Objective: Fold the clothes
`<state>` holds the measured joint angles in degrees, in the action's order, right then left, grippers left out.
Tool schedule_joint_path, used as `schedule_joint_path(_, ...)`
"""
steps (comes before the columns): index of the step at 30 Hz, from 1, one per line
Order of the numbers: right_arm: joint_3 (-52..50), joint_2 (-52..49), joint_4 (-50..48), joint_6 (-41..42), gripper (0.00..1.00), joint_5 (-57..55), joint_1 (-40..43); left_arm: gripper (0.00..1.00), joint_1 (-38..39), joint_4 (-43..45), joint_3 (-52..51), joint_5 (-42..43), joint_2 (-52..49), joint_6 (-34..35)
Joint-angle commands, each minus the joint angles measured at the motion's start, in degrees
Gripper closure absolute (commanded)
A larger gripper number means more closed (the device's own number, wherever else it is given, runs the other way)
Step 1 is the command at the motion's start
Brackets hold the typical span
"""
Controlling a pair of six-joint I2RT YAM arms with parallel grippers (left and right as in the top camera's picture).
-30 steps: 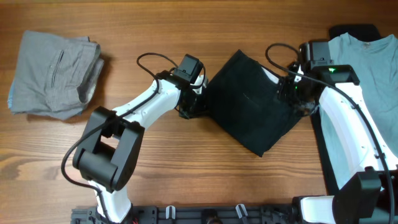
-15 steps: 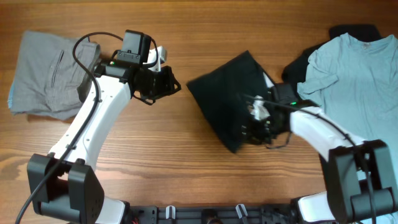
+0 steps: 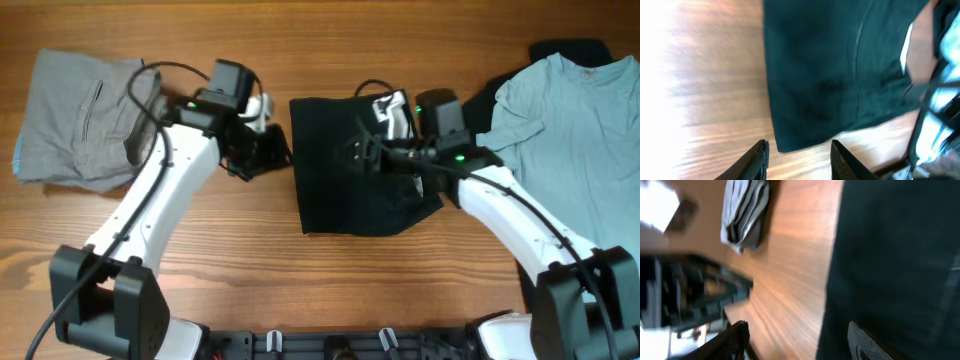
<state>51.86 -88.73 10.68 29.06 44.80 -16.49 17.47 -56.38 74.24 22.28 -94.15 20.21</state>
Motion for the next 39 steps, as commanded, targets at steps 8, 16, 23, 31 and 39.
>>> schedule_joint_path(8, 2.3, 1.6, 17.8, -9.0, 0.69, -33.6, 6.1, 0.64, 10.2, 7.1, -12.5, 4.0, 0.4, 12.5)
schedule_joint_path(16, 17.4, 3.9, 32.0, -18.6, 0.80, -31.4, 9.0, 0.96, 12.8, 25.6, -23.6, 2.5, -2.2, 35.7)
schedule_joint_path(23, 18.3, 6.6, 38.7, -18.7, 0.75, -26.5, 9.0, 0.96, 2.5, 25.3, -23.6, -1.3, -9.2, 34.2)
schedule_joint_path(31, 15.2, 4.7, 30.0, -23.3, 0.73, -26.7, 4.1, 0.96, -18.2, 21.0, -6.0, -2.0, -8.9, 12.5)
schedule_joint_path(39, 15.5, -1.8, 23.8, -18.1, 0.75, -33.2, 6.7, 0.75, -6.6, -1.5, 7.7, 1.8, -8.8, 2.7)
